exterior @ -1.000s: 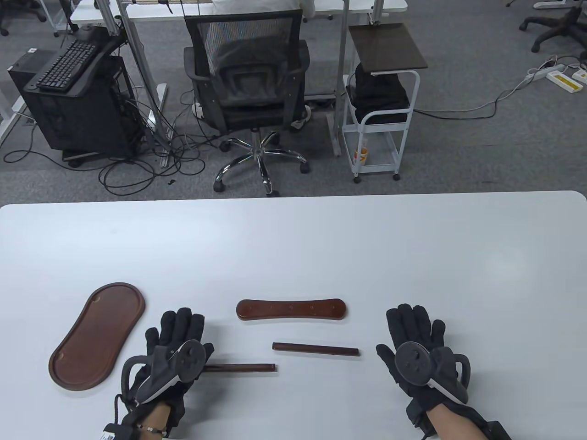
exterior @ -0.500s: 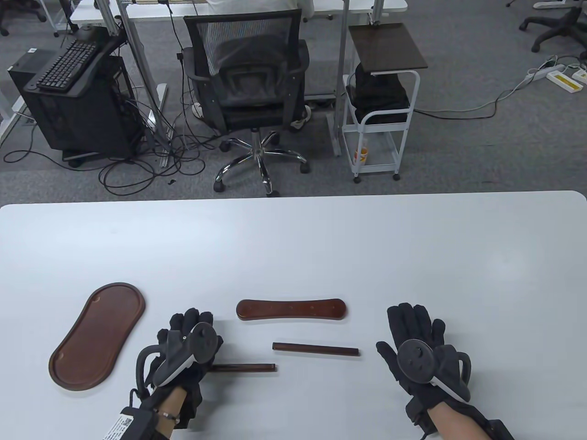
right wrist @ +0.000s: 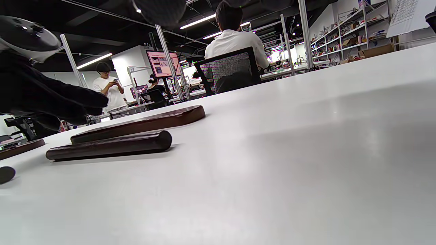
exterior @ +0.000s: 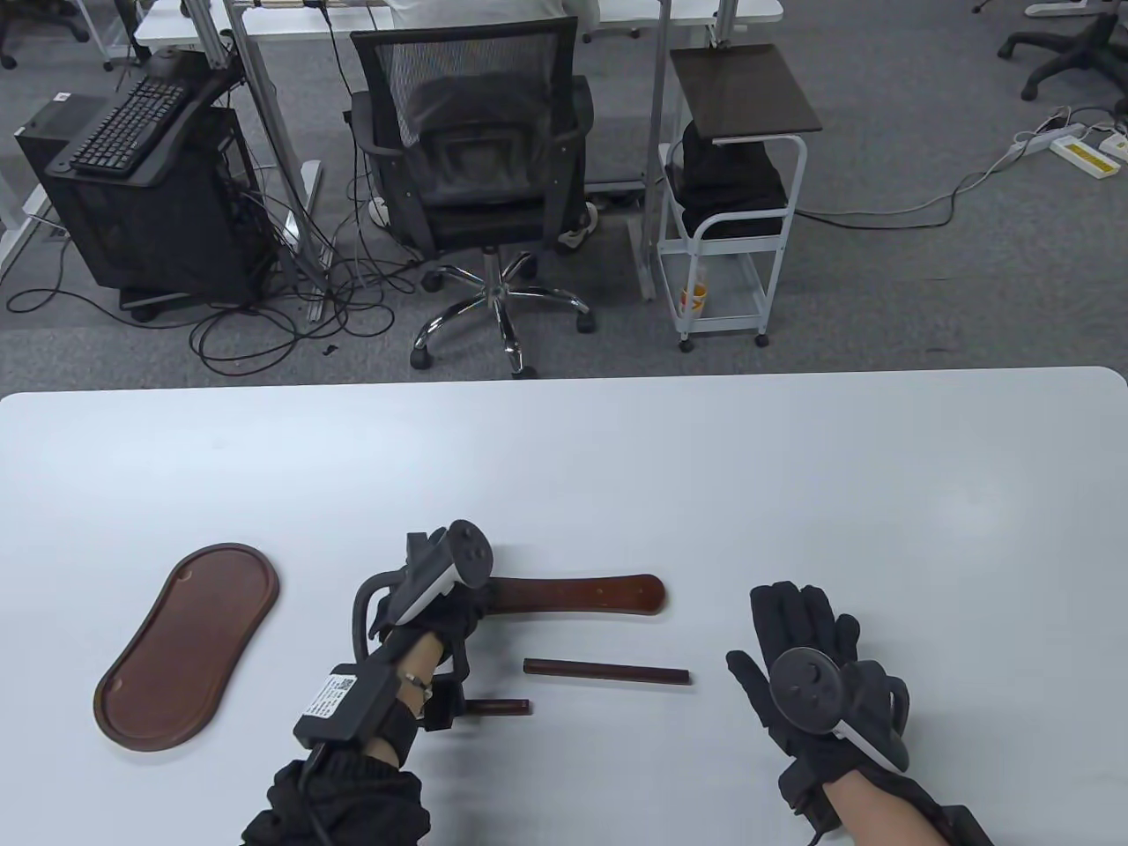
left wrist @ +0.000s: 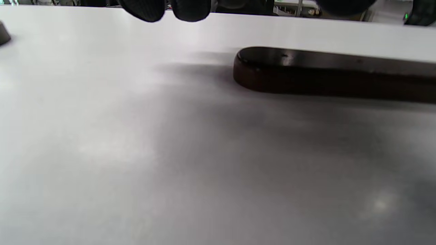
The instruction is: Fit key rack parts together into a complete key rack
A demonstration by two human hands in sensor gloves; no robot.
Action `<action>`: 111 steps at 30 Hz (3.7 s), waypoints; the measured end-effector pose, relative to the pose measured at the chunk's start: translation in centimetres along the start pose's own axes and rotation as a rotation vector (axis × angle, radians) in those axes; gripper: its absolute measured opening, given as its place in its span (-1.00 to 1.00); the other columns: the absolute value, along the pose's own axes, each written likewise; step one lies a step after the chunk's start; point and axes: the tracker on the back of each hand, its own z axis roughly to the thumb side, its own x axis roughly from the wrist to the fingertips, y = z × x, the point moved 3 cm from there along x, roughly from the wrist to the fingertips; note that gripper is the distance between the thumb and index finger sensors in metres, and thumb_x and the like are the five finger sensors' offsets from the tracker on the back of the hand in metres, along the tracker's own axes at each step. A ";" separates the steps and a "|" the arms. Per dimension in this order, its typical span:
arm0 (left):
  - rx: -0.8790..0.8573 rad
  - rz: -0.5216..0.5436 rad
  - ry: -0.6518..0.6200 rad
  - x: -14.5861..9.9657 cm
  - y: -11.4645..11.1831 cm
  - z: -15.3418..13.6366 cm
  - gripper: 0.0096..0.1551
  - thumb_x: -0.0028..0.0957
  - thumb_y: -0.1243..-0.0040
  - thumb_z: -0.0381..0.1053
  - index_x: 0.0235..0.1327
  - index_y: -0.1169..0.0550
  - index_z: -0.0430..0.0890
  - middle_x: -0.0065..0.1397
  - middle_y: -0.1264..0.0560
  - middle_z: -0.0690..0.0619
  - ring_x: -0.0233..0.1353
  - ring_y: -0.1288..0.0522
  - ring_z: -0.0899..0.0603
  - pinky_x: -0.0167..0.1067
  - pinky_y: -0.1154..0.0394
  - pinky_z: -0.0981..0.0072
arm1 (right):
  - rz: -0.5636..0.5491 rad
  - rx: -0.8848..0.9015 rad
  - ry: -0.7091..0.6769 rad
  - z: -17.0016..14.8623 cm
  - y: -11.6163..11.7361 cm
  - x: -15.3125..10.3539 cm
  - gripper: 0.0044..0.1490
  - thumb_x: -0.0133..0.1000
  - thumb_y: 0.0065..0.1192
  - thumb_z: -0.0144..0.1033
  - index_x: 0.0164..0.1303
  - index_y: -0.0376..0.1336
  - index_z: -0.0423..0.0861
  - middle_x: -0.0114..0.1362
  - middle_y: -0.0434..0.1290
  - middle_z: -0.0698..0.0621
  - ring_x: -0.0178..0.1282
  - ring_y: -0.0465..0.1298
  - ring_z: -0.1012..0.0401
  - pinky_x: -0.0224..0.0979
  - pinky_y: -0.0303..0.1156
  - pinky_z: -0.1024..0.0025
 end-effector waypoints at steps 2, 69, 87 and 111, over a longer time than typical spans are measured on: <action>0.030 -0.044 -0.027 0.6 0.0 0.7 -0.03 0.12 -0.02 0.35 0.70 0.09 0.17 0.87 0.09 0.06 0.79 -0.06 -0.27 0.62 -0.12 -0.32 | -0.004 0.006 0.005 -0.1 -0.1 0.0 -0.08 0.28 -0.05 0.04 0.72 -0.14 -0.19 0.79 -0.08 -0.29 0.69 -0.16 -0.26 0.52 -0.29 -0.35; 0.619 0.369 -0.615 -13.4 3.4 16.1 -0.13 0.14 0.04 0.09 0.64 0.03 -0.09 0.72 -0.07 -0.15 0.69 -0.18 -0.30 0.57 -0.32 -0.32 | -0.120 -0.058 -0.193 2.6 -2.1 -1.3 0.08 0.20 0.09 0.15 0.71 -0.23 -0.14 0.80 -0.15 -0.24 0.69 -0.09 -0.26 0.46 0.02 -0.49; 0.338 0.428 -0.612 -15.0 4.0 12.8 -0.15 0.17 0.08 0.17 0.66 0.06 0.02 0.78 -0.08 -0.03 0.77 -0.14 -0.25 0.61 -0.21 -0.31 | -0.216 -0.049 -0.314 3.9 -2.8 -2.0 -0.08 0.15 0.23 0.04 0.58 0.08 -0.23 0.47 0.28 -0.25 0.26 0.36 -0.16 0.14 0.46 -0.01; -0.043 0.265 -0.180 -12.5 -1.1 -6.3 -0.13 0.16 0.06 0.26 0.68 -0.03 0.01 0.79 -0.11 -0.09 0.74 -0.18 -0.30 0.56 -0.24 -0.32 | -0.101 0.336 -0.074 0.6 -1.5 -0.9 -0.22 0.21 0.05 0.07 0.48 0.23 -0.22 0.24 0.59 -0.20 -0.08 0.65 -0.11 -0.21 0.60 0.13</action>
